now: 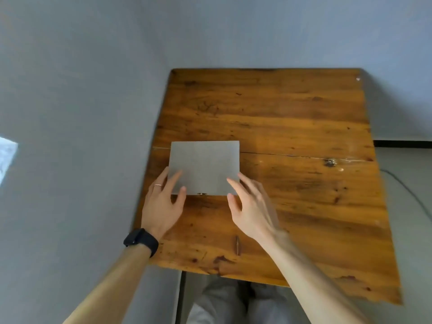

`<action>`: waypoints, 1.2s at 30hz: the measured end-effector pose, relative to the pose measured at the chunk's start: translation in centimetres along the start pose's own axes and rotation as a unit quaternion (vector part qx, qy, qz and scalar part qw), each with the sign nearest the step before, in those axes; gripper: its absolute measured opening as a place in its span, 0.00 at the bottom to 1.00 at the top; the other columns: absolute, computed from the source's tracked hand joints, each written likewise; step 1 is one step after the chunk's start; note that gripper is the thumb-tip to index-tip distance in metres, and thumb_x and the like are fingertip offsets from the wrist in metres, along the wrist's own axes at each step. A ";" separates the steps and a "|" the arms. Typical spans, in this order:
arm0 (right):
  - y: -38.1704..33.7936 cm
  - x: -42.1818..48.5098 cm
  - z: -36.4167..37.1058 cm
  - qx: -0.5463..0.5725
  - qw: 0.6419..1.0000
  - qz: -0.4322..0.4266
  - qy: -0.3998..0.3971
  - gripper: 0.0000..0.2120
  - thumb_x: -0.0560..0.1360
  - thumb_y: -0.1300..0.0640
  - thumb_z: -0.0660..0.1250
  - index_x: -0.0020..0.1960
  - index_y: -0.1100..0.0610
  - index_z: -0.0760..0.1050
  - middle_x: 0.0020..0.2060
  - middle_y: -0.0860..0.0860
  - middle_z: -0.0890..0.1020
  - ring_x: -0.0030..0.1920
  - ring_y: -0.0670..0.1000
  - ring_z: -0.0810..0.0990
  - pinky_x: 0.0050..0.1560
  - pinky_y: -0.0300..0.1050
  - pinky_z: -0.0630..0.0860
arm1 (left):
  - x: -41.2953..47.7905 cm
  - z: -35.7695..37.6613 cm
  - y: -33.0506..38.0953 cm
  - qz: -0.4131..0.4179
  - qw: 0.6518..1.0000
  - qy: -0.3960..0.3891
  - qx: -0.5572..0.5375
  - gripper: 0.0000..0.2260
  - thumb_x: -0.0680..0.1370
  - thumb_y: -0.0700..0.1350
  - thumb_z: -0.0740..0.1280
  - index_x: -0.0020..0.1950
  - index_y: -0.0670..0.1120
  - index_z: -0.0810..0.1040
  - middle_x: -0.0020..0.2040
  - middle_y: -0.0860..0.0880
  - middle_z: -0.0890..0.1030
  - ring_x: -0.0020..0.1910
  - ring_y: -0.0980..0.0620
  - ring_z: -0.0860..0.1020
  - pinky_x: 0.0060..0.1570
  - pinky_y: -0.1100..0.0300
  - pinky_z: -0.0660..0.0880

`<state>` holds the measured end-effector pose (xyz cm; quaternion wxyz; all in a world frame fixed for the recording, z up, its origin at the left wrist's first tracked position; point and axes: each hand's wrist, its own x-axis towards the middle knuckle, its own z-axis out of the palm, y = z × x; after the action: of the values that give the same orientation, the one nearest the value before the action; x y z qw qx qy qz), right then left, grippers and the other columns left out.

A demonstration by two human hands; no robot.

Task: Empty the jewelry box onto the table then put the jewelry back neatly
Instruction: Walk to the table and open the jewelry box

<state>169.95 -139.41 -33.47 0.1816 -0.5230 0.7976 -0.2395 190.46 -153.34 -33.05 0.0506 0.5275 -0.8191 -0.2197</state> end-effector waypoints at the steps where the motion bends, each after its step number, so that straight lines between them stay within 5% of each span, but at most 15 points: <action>1: 0.3 0.1 1.3 0.007 1.000 -0.003 0.012 0.22 0.82 0.46 0.60 0.74 0.49 0.70 0.76 0.51 0.67 0.72 0.54 0.68 0.62 0.48 0.76 | 0.4 1.1 -0.5 0.006 1.000 0.011 -0.014 0.22 0.82 0.58 0.59 0.76 0.59 0.65 0.80 0.55 0.59 0.76 0.48 0.62 0.68 0.52 0.66; 9: 3.8 -0.7 9.1 0.003 0.992 -0.084 0.094 0.31 0.81 0.46 0.62 0.80 0.53 0.57 0.81 0.51 0.47 0.78 0.56 0.59 0.68 0.44 0.64 | 0.4 8.6 -0.8 0.021 0.980 0.169 -0.106 0.19 0.83 0.53 0.58 0.74 0.55 0.72 0.79 0.53 0.62 0.72 0.47 0.67 0.68 0.54 0.65; 14: 5.0 -3.9 9.7 -0.022 0.990 -0.054 0.130 0.36 0.80 0.43 0.63 0.81 0.54 0.51 0.81 0.50 0.47 0.79 0.54 0.56 0.72 0.48 0.64 | -3.0 10.4 -0.2 0.080 0.984 0.148 -0.060 0.21 0.83 0.56 0.56 0.76 0.56 0.67 0.80 0.51 0.60 0.71 0.41 0.69 0.68 0.48 0.68; 19: 6.3 -11.3 9.5 -0.052 0.988 -0.019 0.143 0.40 0.78 0.40 0.65 0.81 0.52 0.48 0.81 0.46 0.44 0.78 0.53 0.57 0.68 0.42 0.61 | -9.7 11.9 0.7 0.115 0.988 0.096 -0.044 0.24 0.83 0.60 0.53 0.79 0.59 0.61 0.81 0.52 0.55 0.72 0.38 0.66 0.70 0.46 0.66; 24: 6.9 -16.7 9.3 -0.071 0.981 0.004 0.179 0.41 0.75 0.37 0.67 0.78 0.52 0.53 0.80 0.49 0.50 0.75 0.54 0.63 0.60 0.43 0.76 | -15.1 13.2 1.2 0.150 0.986 0.067 -0.014 0.25 0.82 0.62 0.52 0.80 0.61 0.54 0.81 0.55 0.50 0.76 0.42 0.58 0.67 0.45 0.71; 29: 6.3 -18.5 9.3 -0.061 0.977 0.017 0.203 0.38 0.73 0.36 0.69 0.74 0.52 0.59 0.78 0.49 0.55 0.70 0.53 0.69 0.55 0.41 0.78 | -16.1 12.6 1.0 0.168 0.982 0.065 0.060 0.27 0.82 0.62 0.54 0.80 0.59 0.53 0.82 0.53 0.50 0.80 0.45 0.52 0.64 0.49 0.74; 36: 6.5 -17.4 9.8 -0.042 0.964 -0.002 0.262 0.40 0.68 0.37 0.75 0.68 0.55 0.61 0.76 0.54 0.62 0.64 0.54 0.76 0.53 0.45 0.81 | -15.0 13.3 -0.1 0.212 0.974 0.073 0.022 0.29 0.80 0.64 0.52 0.80 0.63 0.47 0.79 0.63 0.41 0.80 0.48 0.52 0.65 0.47 0.75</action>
<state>177.14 -123.09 -44.52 -0.0562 -0.4508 0.8257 -0.3343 192.97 -135.98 -42.83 0.1438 0.3574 -0.9111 -0.1464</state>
